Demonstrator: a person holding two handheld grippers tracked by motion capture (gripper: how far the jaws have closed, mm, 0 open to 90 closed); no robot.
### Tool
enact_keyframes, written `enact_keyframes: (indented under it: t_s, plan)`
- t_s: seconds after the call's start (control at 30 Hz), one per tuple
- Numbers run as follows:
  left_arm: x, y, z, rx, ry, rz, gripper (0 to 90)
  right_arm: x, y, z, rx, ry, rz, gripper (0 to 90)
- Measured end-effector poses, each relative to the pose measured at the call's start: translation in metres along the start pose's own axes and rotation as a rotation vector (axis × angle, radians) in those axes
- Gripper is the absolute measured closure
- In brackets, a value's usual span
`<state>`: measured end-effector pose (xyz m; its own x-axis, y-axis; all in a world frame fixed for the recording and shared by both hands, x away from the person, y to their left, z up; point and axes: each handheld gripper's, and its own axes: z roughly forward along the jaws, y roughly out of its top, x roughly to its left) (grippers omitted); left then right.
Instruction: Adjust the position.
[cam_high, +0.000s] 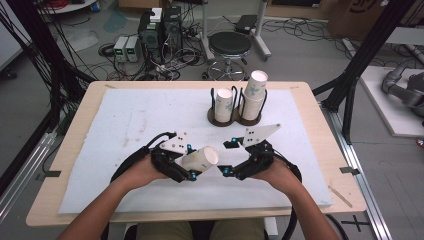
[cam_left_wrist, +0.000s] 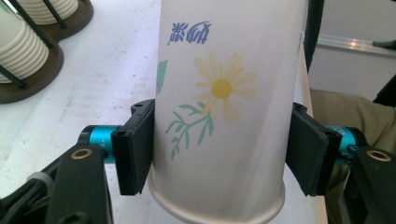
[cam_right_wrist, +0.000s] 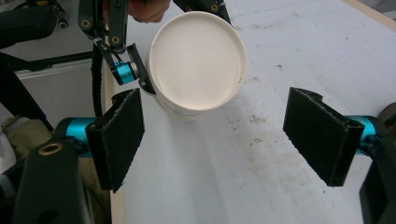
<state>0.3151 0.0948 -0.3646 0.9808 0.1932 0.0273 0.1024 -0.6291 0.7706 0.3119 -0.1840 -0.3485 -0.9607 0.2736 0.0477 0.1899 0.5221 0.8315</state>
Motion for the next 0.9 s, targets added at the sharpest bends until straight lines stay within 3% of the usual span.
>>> enact_keyframes:
  t_s: [0.17,0.33,0.57,0.9]
  plan:
    - [-0.001,0.008,0.001,0.073,-0.013,0.038,32.5,-0.001,-0.003,0.003,0.018,0.005,-0.011,21.1]
    - [-0.001,0.012,0.002,0.104,-0.029,0.052,33.4,0.001,-0.004,0.008,0.019,0.023,-0.019,21.1]
    - [-0.003,0.019,0.008,0.194,-0.05,0.087,33.4,0.007,0.004,0.017,0.03,0.058,-0.066,21.1]
    - [-0.004,0.023,0.011,0.23,-0.083,0.087,33.4,0.01,0.011,0.034,0.089,0.083,-0.107,21.1]
